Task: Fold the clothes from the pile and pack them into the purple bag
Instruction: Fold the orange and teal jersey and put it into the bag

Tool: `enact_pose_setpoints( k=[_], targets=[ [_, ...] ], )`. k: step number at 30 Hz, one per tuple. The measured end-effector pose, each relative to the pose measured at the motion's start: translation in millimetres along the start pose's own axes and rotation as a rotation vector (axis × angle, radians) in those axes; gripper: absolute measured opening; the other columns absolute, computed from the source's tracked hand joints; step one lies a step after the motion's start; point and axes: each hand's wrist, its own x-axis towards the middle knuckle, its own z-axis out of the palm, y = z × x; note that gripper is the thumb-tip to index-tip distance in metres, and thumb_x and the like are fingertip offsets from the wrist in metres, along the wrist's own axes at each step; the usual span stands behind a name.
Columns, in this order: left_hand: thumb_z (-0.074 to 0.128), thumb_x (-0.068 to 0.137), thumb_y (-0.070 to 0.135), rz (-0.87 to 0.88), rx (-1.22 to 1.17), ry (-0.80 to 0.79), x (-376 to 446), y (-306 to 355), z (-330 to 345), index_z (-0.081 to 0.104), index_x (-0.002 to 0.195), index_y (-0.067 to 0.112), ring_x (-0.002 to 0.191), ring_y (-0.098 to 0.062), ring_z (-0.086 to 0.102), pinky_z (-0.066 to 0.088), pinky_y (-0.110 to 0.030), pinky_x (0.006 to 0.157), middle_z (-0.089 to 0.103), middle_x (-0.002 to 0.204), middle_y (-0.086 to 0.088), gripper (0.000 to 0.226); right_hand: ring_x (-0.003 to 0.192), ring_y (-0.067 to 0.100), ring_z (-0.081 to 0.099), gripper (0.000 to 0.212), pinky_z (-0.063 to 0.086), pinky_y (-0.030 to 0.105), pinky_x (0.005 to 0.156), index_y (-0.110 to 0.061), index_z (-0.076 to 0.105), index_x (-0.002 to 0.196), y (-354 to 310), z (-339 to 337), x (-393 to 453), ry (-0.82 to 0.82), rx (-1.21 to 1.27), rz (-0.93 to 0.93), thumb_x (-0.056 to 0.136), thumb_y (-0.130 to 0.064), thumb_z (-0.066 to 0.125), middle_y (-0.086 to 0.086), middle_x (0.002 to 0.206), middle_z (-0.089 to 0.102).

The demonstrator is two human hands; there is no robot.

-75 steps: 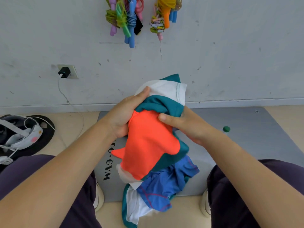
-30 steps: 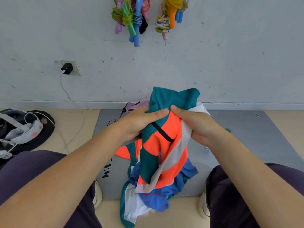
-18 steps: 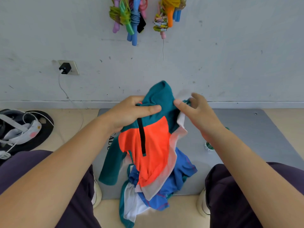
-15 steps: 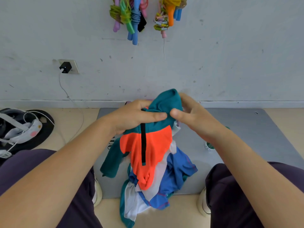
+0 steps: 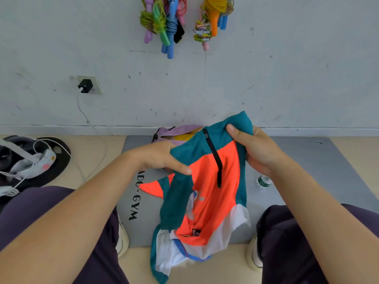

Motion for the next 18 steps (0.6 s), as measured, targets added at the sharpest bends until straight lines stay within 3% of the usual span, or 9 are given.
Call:
enact_pose_setpoints(
  k=[3, 8, 11, 13, 18],
  targets=[
    [0.082, 0.076, 0.017, 0.047, -0.222, 0.102, 7, -6, 9, 0.079, 0.084, 0.023, 0.085, -0.010, 0.071, 0.051, -0.018, 0.075, 0.076, 0.095, 0.003, 0.010, 0.102, 0.019, 0.070, 0.032, 0.056, 0.024, 0.077, -0.011, 0.071, 0.108, -1, -10, 0, 0.069, 0.009, -0.031, 0.082, -0.030, 0.066, 0.008, 0.111, 0.073],
    [0.069, 0.082, 0.019, 0.143, -0.620, 0.318, 7, -11, 5, 0.072, 0.109, 0.006, 0.100, -0.022, 0.069, 0.054, -0.031, 0.087, 0.073, 0.113, -0.011, 0.031, 0.103, 0.018, 0.070, 0.027, 0.056, 0.023, 0.077, -0.016, 0.072, 0.108, -3, -23, -2, 0.134, -0.030, -0.057, 0.085, -0.029, 0.068, 0.005, 0.111, 0.073],
    [0.060, 0.094, 0.015, 0.180, -0.625, 0.464, 6, -9, 7, 0.067, 0.117, 0.003, 0.106, -0.026, 0.066, 0.052, -0.038, 0.096, 0.071, 0.116, -0.014, 0.027, 0.103, 0.020, 0.070, 0.034, 0.055, 0.026, 0.080, -0.014, 0.072, 0.109, -2, -29, -2, 0.163, -0.123, -0.052, 0.079, -0.030, 0.073, 0.005, 0.109, 0.074],
    [0.058, 0.097, 0.015, 0.216, -0.593, 0.542, 5, -7, 8, 0.068, 0.114, 0.009, 0.100, -0.024, 0.065, 0.051, -0.040, 0.091, 0.071, 0.110, -0.011, 0.022, 0.103, 0.021, 0.070, 0.039, 0.056, 0.024, 0.079, -0.013, 0.072, 0.109, 0, -31, -2, 0.150, -0.147, -0.044, 0.075, -0.030, 0.077, 0.005, 0.109, 0.074],
    [0.055, 0.098, 0.013, 0.289, -0.567, 0.569, -2, 3, 5, 0.070, 0.104, 0.017, 0.086, -0.012, 0.068, 0.053, -0.022, 0.074, 0.073, 0.094, 0.000, 0.017, 0.100, 0.023, 0.071, 0.032, 0.056, 0.023, 0.075, -0.014, 0.076, 0.102, 0, -30, -2, 0.082, -0.110, -0.026, 0.072, -0.026, 0.079, 0.008, 0.108, 0.074]
  ],
)
